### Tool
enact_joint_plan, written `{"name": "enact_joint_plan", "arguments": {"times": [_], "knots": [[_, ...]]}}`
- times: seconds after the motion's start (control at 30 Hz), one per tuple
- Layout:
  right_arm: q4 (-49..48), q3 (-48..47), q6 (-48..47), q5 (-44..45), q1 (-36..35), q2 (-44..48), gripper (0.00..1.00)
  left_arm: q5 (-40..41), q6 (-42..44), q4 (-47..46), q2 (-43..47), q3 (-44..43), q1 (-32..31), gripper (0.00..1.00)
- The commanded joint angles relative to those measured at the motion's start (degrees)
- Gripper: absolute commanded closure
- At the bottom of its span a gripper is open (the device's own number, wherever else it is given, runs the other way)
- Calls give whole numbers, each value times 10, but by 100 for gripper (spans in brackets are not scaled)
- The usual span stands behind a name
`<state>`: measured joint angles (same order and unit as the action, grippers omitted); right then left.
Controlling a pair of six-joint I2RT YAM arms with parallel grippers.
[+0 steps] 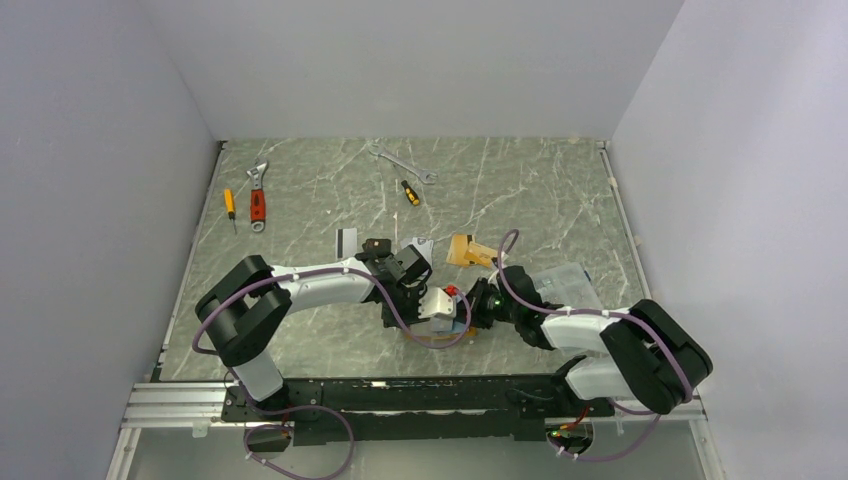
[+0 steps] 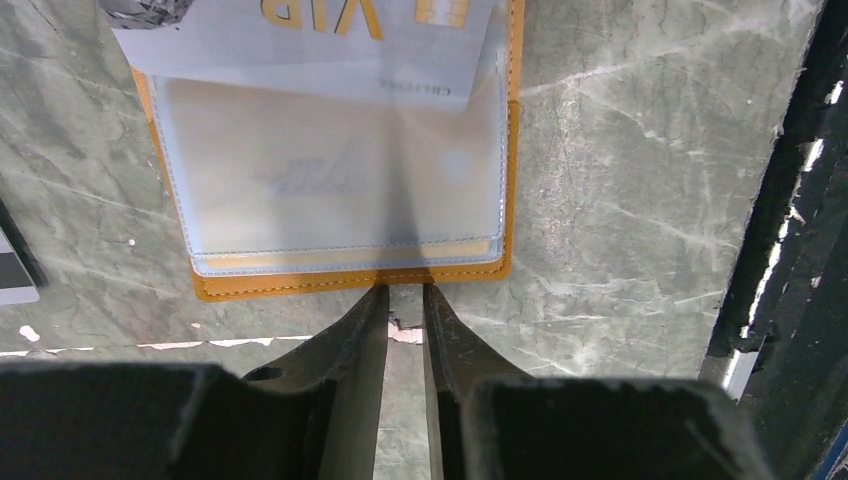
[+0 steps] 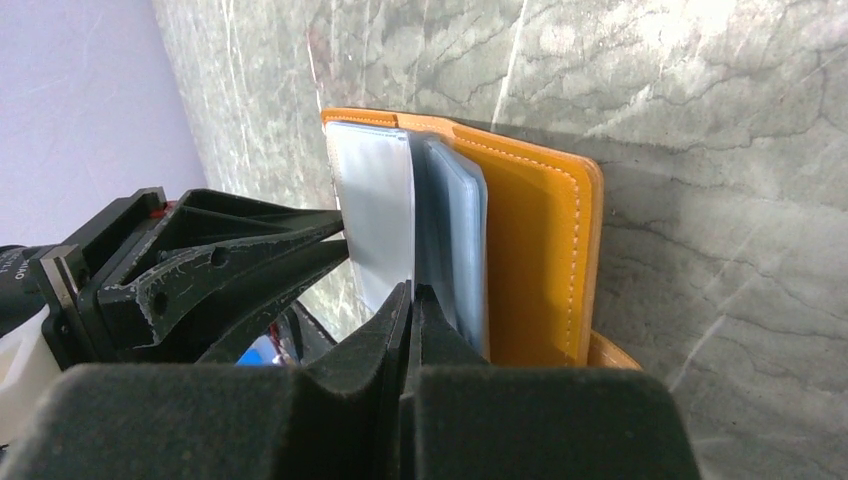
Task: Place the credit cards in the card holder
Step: Insert the credit card into the card holder.
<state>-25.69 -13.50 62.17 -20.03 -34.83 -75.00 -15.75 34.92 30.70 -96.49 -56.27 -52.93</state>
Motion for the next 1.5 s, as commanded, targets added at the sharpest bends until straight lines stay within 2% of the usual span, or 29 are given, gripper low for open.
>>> {"name": "enact_joint_plan", "arguments": {"times": [0.0,0.3,0.6,0.73,1.3,1.47], "knots": [[41,10,-10,13,-6,15,100,-17,-2,16,-23,12,-12,76],[93,14,-14,39,-13,54,100,-19,-3,17,-20,8,-17,77],[16,5,-24,-15,-15,-24,100,-18,-1,19,-21,7,-17,78],[2,7,-32,-18,-16,-21,100,-16,0,19,-22,7,-17,79],[84,-4,-70,-28,-15,-51,100,-17,2,21,-21,3,-17,80],[99,-47,-90,-39,-17,-86,100,-14,3,21,-23,1,-17,80]]}}
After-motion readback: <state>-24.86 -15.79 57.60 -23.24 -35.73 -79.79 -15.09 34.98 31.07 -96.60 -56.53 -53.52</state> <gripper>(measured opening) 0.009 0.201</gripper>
